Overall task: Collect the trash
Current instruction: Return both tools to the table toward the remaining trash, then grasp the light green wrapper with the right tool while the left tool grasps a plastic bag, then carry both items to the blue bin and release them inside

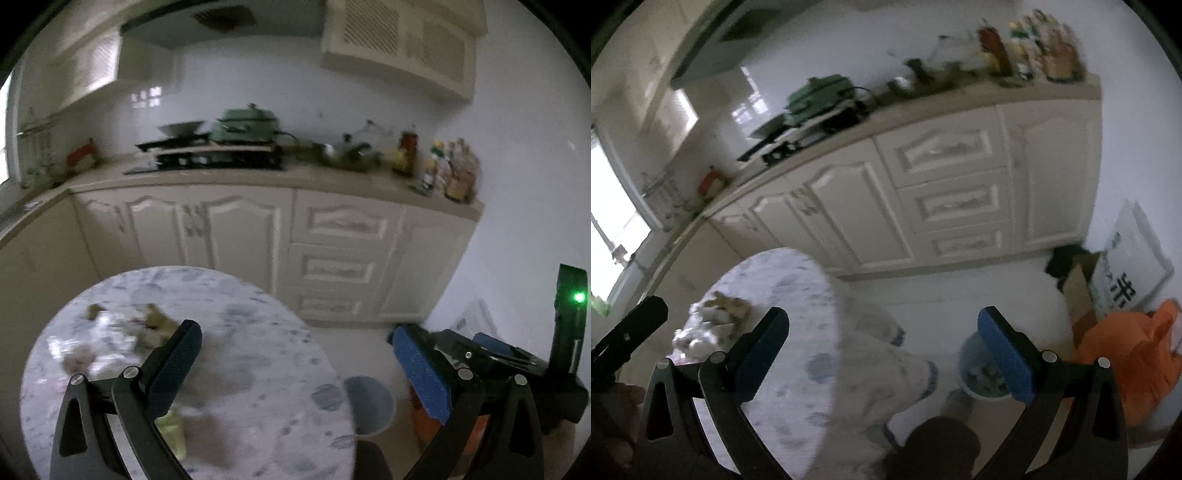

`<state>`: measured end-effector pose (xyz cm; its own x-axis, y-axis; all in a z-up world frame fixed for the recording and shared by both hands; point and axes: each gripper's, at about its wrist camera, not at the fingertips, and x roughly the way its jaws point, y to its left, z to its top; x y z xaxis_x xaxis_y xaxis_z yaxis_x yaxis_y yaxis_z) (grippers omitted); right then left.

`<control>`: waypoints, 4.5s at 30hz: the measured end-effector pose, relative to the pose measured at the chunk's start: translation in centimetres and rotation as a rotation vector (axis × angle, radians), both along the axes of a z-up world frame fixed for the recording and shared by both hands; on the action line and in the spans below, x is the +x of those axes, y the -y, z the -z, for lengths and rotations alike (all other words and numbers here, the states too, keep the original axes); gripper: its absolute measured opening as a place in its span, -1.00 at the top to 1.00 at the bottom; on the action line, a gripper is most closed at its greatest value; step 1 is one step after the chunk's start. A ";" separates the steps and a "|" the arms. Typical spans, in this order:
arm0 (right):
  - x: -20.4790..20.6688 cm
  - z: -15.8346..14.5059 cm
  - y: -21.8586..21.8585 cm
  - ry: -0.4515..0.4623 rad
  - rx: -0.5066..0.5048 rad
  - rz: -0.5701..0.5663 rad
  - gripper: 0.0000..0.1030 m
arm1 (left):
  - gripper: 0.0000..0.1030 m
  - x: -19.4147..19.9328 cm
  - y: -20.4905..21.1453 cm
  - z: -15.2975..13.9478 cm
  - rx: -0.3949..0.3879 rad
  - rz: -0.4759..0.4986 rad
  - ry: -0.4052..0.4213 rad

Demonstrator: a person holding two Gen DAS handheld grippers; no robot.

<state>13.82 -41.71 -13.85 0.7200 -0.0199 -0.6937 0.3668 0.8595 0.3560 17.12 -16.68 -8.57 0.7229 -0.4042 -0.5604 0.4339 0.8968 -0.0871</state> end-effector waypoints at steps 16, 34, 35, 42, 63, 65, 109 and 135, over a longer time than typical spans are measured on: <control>2.8 -5.1 -16.2 0.065 -0.147 -0.269 -1.00 | -0.98 -11.5 -13.7 -2.6 -0.031 -0.299 0.105; 6.7 1.4 -27.4 -0.085 -0.208 -0.465 -1.00 | -0.98 -9.6 -20.1 -0.2 -0.020 -0.431 -0.023; 7.1 2.3 -27.7 -0.105 -0.203 -0.472 -1.00 | -0.98 -9.3 -20.3 0.1 -0.019 -0.437 -0.037; 9.4 6.8 -28.4 -0.200 -0.170 -0.470 -0.99 | -0.98 -5.4 -21.8 1.5 -0.018 -0.463 -0.104; 12.7 11.7 -29.1 -0.247 -0.131 -0.602 0.30 | -0.98 4.2 -18.9 8.3 0.047 -0.494 -0.212; 13.0 11.8 -28.8 -0.244 -0.118 -0.613 0.30 | -0.98 5.5 -18.7 8.4 0.043 -0.499 -0.204; 6.9 5.7 -20.3 -0.061 -0.030 -0.483 0.47 | 0.30 5.8 -10.5 8.6 0.013 -0.310 -0.088; -1.9 0.1 2.3 0.008 -0.132 -0.046 0.47 | 0.29 7.9 9.2 5.6 -0.015 0.172 0.033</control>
